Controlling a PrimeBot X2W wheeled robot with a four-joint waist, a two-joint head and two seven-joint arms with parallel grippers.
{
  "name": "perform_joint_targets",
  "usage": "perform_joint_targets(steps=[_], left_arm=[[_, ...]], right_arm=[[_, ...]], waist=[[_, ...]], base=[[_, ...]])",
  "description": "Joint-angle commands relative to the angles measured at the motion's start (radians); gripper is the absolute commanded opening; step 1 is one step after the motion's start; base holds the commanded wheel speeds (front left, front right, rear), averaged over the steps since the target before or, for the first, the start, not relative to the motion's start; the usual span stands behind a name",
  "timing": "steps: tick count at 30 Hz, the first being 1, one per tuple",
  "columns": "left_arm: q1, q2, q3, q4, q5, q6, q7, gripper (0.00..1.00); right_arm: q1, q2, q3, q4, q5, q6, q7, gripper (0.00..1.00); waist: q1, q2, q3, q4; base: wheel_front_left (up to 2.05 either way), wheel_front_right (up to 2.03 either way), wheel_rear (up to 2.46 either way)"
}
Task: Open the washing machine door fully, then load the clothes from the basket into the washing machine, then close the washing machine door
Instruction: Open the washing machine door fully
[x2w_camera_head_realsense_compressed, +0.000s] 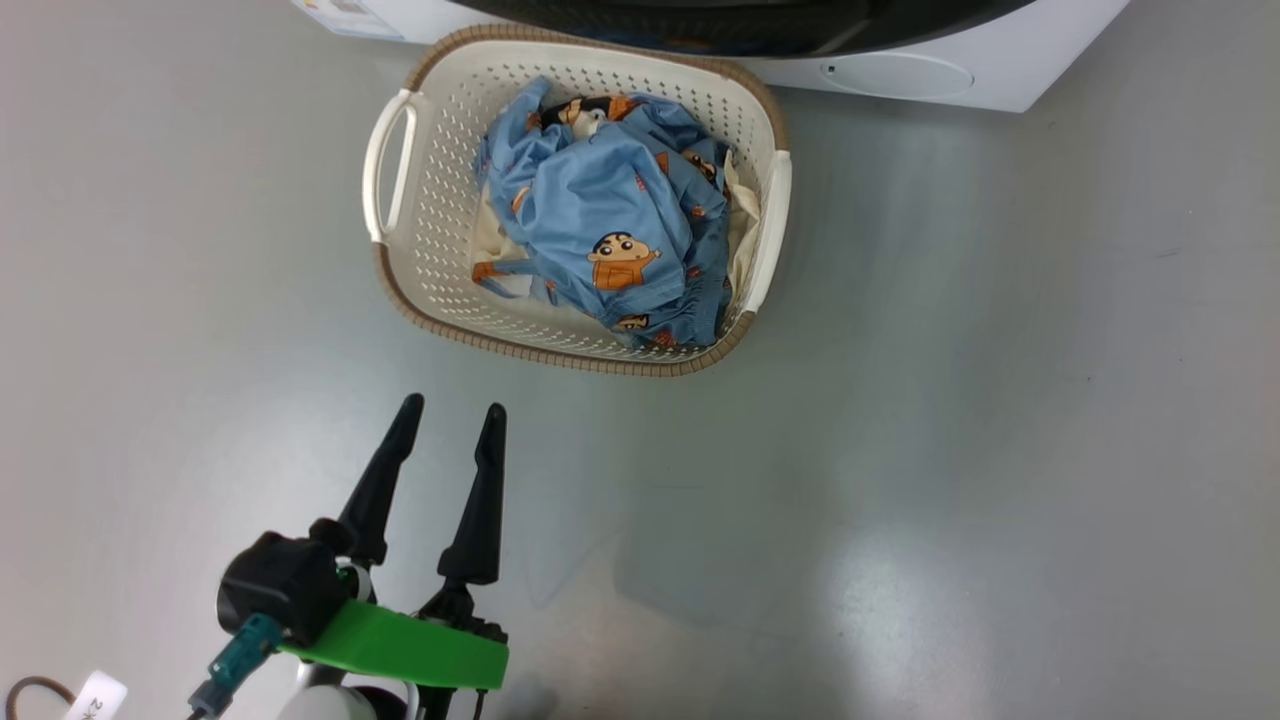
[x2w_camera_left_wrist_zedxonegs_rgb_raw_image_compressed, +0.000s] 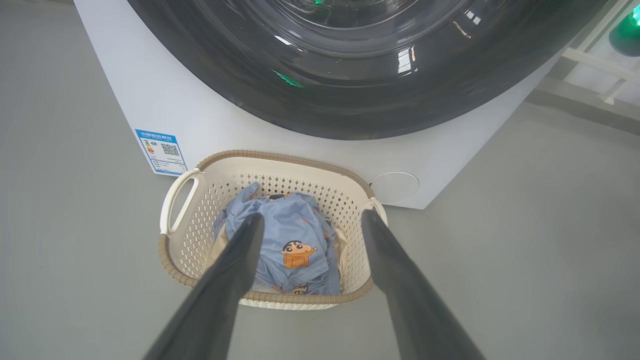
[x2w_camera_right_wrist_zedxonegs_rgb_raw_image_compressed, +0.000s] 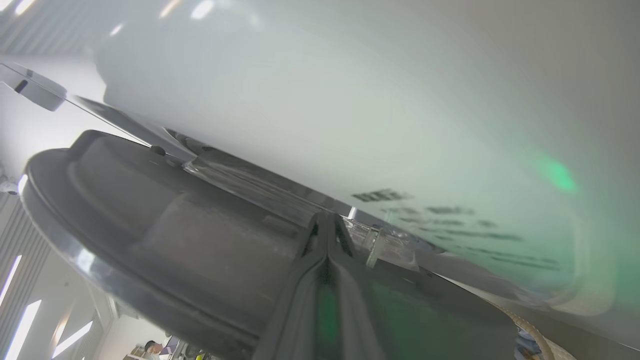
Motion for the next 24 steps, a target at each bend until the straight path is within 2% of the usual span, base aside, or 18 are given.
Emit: perform_joint_targets(steps=[1,8,24], left_arm=[[0.007,0.017,0.030,-0.011,-0.002,0.005,-0.006,1.00],[0.003,0.017,0.044,-0.002,0.011,0.002,-0.006,1.00],[0.014,0.017,0.105,0.030,0.038,-0.019,-0.006,1.00]], right_arm=[[-0.009,0.016,0.021,-0.034,0.014,0.002,0.014,0.00],[0.005,0.033,0.053,-0.039,0.027,0.002,0.028,0.00],[0.119,0.120,0.209,-0.105,0.045,0.002,0.107,0.00]], waist=[[0.0000,-0.0001,-0.011,-0.005],[0.0000,-0.0001,-0.041,-0.030],[0.0000,-0.0001,-0.140,-0.107]], base=[[0.00,0.00,0.00],[0.00,0.00,0.00],[0.00,0.00,0.00]])
